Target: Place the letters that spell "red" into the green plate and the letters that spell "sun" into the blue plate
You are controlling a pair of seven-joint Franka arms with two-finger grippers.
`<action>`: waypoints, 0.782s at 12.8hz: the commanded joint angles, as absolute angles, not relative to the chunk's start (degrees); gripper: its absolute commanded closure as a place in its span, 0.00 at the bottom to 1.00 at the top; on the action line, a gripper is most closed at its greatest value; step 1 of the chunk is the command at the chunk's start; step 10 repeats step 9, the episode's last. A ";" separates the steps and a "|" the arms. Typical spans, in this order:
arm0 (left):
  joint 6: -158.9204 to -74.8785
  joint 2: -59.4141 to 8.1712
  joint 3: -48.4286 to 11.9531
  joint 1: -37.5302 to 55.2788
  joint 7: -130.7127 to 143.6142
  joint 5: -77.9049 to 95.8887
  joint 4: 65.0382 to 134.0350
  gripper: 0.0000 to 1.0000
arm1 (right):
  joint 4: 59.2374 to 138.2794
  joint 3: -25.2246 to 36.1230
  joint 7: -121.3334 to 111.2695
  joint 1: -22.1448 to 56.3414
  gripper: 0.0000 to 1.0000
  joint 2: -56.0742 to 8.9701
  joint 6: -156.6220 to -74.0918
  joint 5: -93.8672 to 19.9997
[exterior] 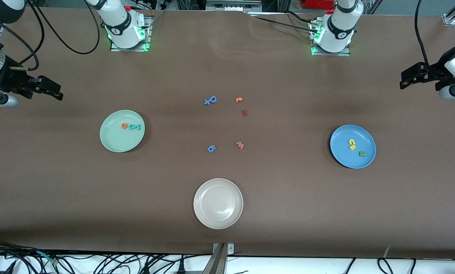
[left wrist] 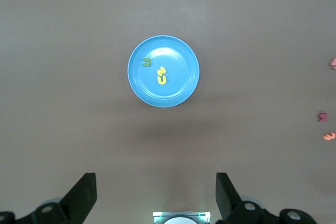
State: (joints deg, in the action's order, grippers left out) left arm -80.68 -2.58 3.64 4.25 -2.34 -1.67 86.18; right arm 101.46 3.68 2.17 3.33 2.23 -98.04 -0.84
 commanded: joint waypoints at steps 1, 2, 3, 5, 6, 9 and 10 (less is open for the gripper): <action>-80.24 -3.51 3.34 3.87 -3.78 -1.41 84.73 0.00 | 100.99 2.73 2.11 3.60 0.00 2.90 -98.17 -1.14; -80.33 -3.69 3.43 3.87 -3.78 -1.41 84.73 0.00 | 100.99 2.46 2.20 3.60 0.00 2.90 -98.17 -1.14; -80.25 -3.95 3.43 3.78 -3.78 -1.41 84.73 0.00 | 101.07 2.55 2.20 3.60 0.00 2.90 -98.09 -1.32; -80.24 -3.96 3.43 3.78 -3.78 -1.32 84.73 0.00 | 101.16 2.81 1.76 3.60 0.00 2.81 -97.38 -1.41; -80.24 -3.96 3.43 3.78 -3.78 -1.41 84.73 0.00 | 101.08 2.55 2.02 3.60 0.00 2.81 -97.47 -1.41; -80.25 -4.22 3.34 3.87 -3.69 -1.23 84.55 0.00 | 101.07 2.72 1.23 3.52 0.00 2.73 -96.51 -1.41; -80.25 -4.22 3.34 3.87 -3.69 -1.23 84.55 0.00 | 101.07 2.72 1.23 3.52 0.00 2.73 -96.51 -1.41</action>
